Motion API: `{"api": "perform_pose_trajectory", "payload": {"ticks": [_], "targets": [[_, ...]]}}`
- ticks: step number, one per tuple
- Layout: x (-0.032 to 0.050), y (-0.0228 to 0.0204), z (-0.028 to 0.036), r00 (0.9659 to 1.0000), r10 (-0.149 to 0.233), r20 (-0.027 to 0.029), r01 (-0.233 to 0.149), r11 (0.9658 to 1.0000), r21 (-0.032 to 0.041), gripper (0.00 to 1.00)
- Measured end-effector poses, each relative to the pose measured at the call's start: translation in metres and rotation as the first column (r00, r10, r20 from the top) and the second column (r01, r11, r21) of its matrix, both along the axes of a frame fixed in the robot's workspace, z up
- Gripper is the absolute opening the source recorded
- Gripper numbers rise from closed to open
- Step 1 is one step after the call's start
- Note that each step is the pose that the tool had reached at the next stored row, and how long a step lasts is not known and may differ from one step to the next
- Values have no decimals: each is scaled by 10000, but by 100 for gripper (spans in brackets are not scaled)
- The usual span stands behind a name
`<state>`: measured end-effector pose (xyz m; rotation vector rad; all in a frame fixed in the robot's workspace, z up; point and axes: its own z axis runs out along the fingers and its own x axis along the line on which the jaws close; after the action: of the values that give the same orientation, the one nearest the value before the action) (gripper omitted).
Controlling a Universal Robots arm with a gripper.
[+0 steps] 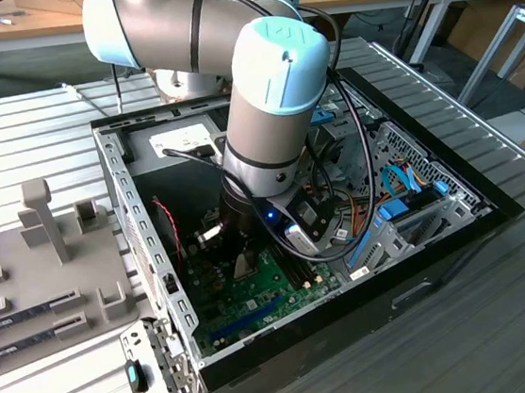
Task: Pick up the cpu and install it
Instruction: 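Place the cpu into insertion slot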
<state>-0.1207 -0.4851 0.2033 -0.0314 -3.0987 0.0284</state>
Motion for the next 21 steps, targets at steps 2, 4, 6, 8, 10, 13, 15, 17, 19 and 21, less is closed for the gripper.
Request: {"api": "perform_pose_trajectory", "payload": {"ticks": [2, 4, 6, 8, 10, 13, 15, 17, 19, 21], "targets": [[0, 0, 0, 10000, 0, 0, 0, 10000, 0, 38], [0, 0, 1, 10000, 0, 2, 0, 10000, 4, 38], [0, 1, 6, 10000, 0, 2, 0, 10000, 4, 38], [0, 0, 16, 10000, 0, 1, 0, 10000, 3, 38], [6, -1, 23, 10000, 1, 2, -1, 10000, 4, 38], [20, -2, 23, 10000, 0, -2, 0, 10000, 3, 38], [30, -2, 17, 10000, 0, -14, 0, 10000, -5, 38], [34, -3, 16, 10000, 0, -14, -1, 10000, -63, 38], [36, -4, 15, 10000, 1, -16, -1, 9999, -108, 38], [56, -4, 11, 10000, -2, -18, 2, 9999, -125, 38]]}}
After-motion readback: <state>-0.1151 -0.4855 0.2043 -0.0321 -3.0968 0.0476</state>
